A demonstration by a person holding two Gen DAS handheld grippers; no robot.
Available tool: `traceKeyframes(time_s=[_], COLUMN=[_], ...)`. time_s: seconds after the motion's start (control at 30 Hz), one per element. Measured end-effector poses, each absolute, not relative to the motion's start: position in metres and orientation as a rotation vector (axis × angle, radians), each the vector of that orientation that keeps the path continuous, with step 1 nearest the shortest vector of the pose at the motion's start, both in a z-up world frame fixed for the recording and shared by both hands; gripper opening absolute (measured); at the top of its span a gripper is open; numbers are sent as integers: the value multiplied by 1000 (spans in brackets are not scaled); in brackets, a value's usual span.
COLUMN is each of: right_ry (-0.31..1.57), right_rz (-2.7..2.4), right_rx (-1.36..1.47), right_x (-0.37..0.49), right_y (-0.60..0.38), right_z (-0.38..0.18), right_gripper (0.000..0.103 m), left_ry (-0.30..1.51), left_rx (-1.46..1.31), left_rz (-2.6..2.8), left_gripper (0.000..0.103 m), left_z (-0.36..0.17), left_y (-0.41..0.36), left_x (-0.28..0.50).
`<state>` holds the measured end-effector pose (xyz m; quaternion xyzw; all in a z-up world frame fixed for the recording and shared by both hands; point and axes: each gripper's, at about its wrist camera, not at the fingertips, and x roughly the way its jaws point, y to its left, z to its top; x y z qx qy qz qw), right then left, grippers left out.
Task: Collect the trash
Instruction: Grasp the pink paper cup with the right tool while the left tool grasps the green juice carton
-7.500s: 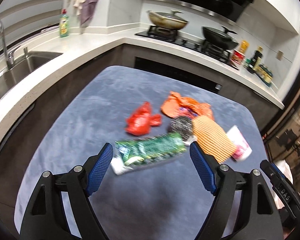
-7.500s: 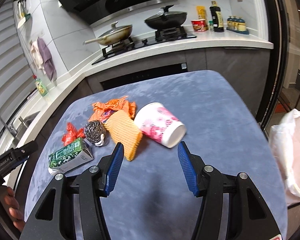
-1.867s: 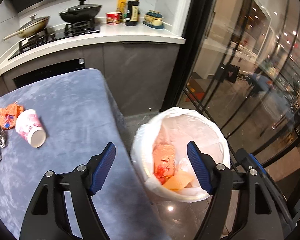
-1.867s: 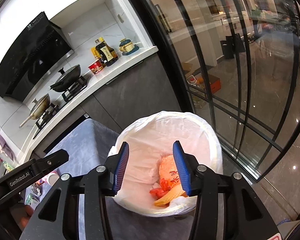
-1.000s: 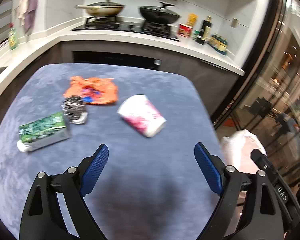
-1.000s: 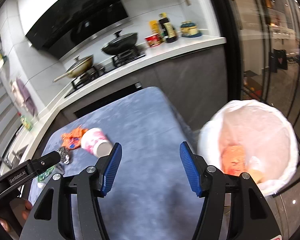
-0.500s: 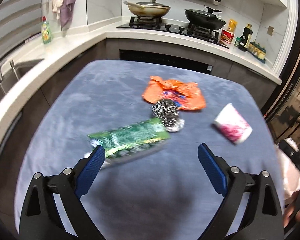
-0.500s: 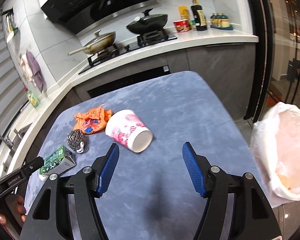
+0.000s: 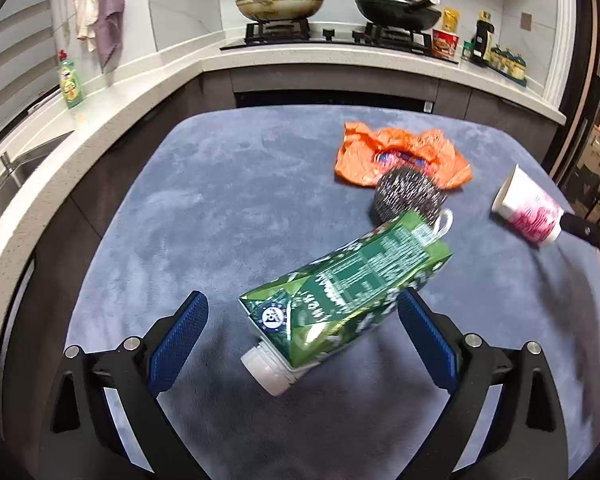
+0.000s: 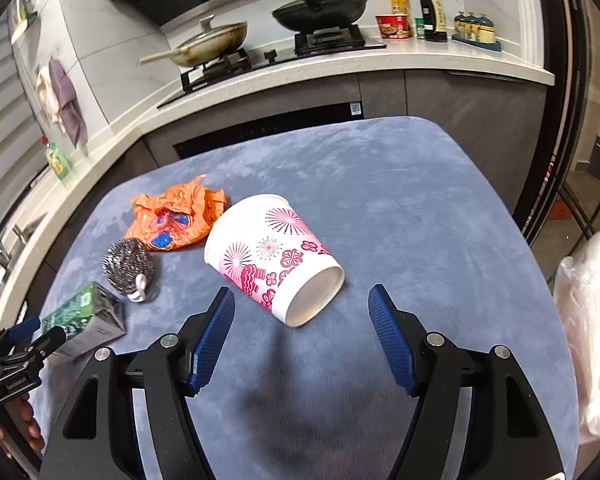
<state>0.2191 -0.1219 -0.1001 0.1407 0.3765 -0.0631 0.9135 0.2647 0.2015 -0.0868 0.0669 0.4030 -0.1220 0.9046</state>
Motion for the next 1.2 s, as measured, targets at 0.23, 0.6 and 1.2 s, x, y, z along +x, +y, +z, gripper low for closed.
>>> traceKeyframes(time_s=[0.23,0.6,1.2], right_ry=[797,799,744], right_rz=[-113,-78,-72], right_rx=[277,295,334], right_x=[243,261,229], right_y=[-123,-122,-123], right_z=[-115,-127,-105], right_gripper=[71,72,61], left_ry=[821,851,860], left_rx=[127,35,66], left_rz=[-361,-469,-441], left_gripper=[94,92,56], left_z=[-101,-108,-93], left_y=[205,199,154], left_x=[274,286,245])
